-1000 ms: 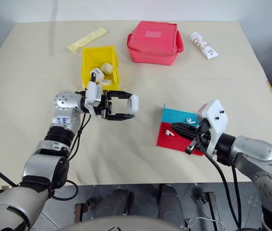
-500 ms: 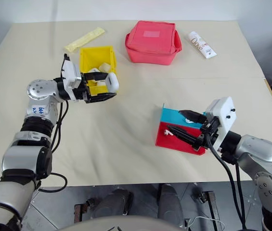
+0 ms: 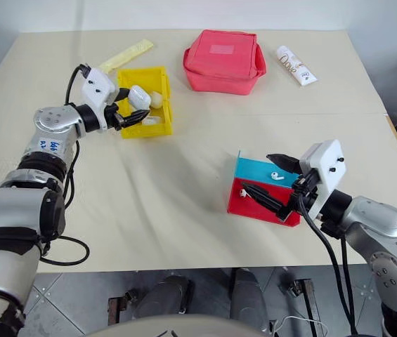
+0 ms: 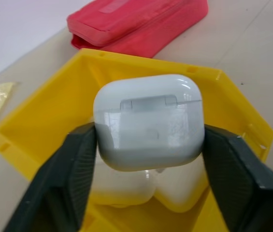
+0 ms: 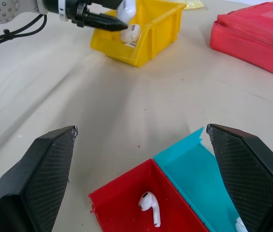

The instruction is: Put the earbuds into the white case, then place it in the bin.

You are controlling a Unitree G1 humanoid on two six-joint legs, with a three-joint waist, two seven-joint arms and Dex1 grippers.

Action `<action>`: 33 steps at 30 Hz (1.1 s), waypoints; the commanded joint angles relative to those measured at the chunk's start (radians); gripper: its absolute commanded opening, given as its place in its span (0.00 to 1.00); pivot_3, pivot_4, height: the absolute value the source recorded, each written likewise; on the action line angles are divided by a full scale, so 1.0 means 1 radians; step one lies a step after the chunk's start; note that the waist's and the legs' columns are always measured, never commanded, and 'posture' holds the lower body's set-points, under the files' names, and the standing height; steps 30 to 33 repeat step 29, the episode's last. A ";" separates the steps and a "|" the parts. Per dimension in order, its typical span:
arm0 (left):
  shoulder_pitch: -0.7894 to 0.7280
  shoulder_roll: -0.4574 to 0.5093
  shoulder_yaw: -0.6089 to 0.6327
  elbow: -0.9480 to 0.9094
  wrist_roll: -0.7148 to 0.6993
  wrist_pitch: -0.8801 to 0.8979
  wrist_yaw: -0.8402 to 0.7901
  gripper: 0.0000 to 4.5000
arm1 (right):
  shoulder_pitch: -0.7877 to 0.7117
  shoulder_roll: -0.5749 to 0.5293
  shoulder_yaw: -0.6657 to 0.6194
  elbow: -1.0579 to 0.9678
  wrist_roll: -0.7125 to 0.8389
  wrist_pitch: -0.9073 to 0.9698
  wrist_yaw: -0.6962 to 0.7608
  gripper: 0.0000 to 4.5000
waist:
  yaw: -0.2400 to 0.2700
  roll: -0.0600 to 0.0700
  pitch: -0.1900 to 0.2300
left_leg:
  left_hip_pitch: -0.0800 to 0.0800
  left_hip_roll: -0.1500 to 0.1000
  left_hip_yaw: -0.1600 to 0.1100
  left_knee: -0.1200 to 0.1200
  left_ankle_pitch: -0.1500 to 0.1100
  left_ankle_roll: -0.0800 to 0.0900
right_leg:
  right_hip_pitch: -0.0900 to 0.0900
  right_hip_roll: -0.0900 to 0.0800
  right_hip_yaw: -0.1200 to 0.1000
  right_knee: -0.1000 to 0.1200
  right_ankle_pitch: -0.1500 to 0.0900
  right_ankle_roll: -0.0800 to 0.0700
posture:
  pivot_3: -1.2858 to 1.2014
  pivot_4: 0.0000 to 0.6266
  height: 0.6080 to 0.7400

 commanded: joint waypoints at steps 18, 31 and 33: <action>0.491 0.110 0.218 -0.694 -0.406 0.155 -0.547 0.99 | -0.039 -0.194 -0.048 0.311 -0.103 -0.311 0.504 1.00 | -0.028 0.001 0.000 | 0.001 0.001 0.002 0.000 0.000 0.000 | 0.000 0.000 0.001 0.001 0.000 0.000 | 0.52 0.24 1.00; 0.864 0.166 0.298 -1.053 -0.483 0.302 -0.447 0.99 | -0.162 -0.251 0.032 0.654 -0.221 -0.438 0.737 1.00 | -0.026 0.005 0.001 | 0.003 0.001 0.002 -0.001 -0.001 0.000 | 0.001 -0.001 0.002 0.000 -0.001 -0.002 | 0.52 0.24 1.00; 0.864 0.166 0.298 -1.053 -0.483 0.302 -0.447 0.99 | -0.162 -0.251 0.032 0.654 -0.221 -0.438 0.737 1.00 | -0.026 0.005 0.001 | 0.003 0.001 0.002 -0.001 -0.001 0.000 | 0.001 -0.001 0.002 0.000 -0.001 -0.002 | 0.52 0.24 1.00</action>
